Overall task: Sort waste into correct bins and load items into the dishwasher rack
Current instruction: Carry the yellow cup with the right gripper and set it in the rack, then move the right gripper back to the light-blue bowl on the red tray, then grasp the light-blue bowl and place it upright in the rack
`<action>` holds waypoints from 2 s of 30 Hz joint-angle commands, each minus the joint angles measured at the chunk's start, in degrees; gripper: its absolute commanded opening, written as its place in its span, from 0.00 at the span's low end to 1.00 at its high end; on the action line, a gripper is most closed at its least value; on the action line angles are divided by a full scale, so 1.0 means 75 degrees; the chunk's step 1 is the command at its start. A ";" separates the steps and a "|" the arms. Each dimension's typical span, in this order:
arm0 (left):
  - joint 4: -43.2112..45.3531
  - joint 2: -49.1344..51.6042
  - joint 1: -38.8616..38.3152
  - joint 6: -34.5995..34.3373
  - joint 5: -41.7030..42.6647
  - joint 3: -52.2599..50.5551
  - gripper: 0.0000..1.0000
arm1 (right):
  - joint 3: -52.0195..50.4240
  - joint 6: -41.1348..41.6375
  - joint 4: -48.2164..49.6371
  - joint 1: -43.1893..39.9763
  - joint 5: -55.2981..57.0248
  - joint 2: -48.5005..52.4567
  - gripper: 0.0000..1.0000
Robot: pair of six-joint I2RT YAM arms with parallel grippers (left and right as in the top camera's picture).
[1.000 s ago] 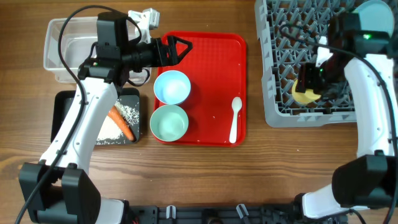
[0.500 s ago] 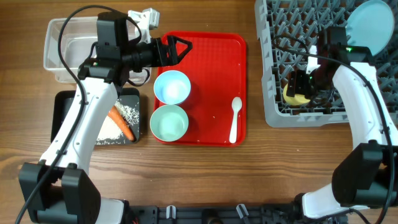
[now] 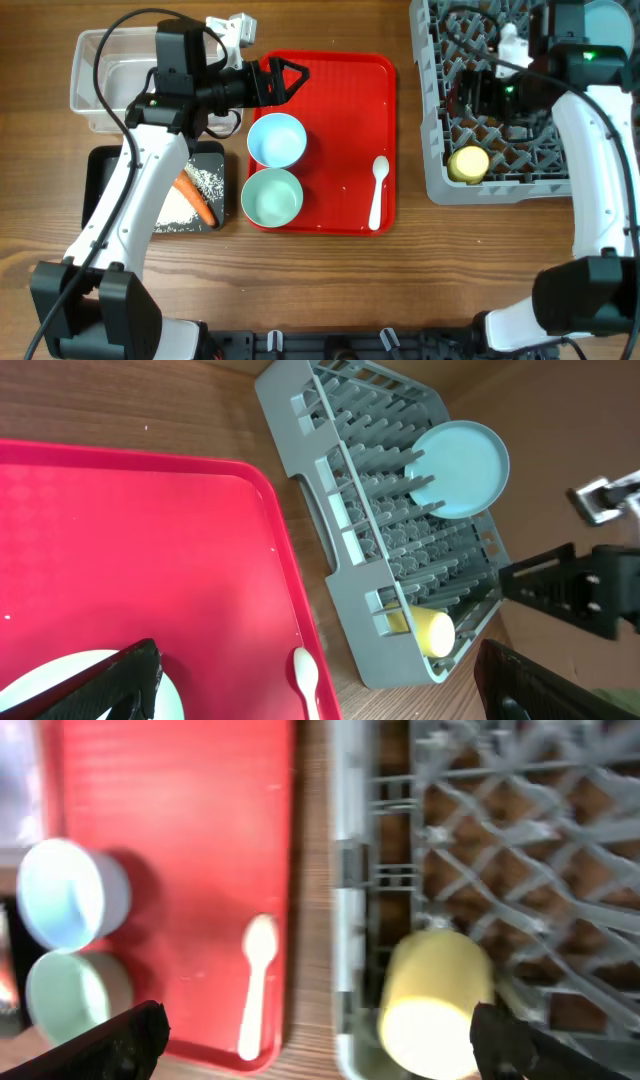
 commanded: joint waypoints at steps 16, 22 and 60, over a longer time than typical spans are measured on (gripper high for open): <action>-0.2192 -0.0047 -0.0029 0.0472 -0.1632 0.0050 1.00 | 0.0117 0.0408 0.1282 0.1314 -0.0560 0.0134 0.98; -0.3794 -0.1495 0.0169 0.0154 -0.4380 0.0353 1.00 | 0.0102 0.1518 0.3404 0.2235 -0.1565 0.1495 0.83; -0.4852 -0.2337 0.0597 -0.0423 -0.5954 0.0350 1.00 | 0.0076 0.0017 0.5249 0.0638 1.0893 0.0927 0.04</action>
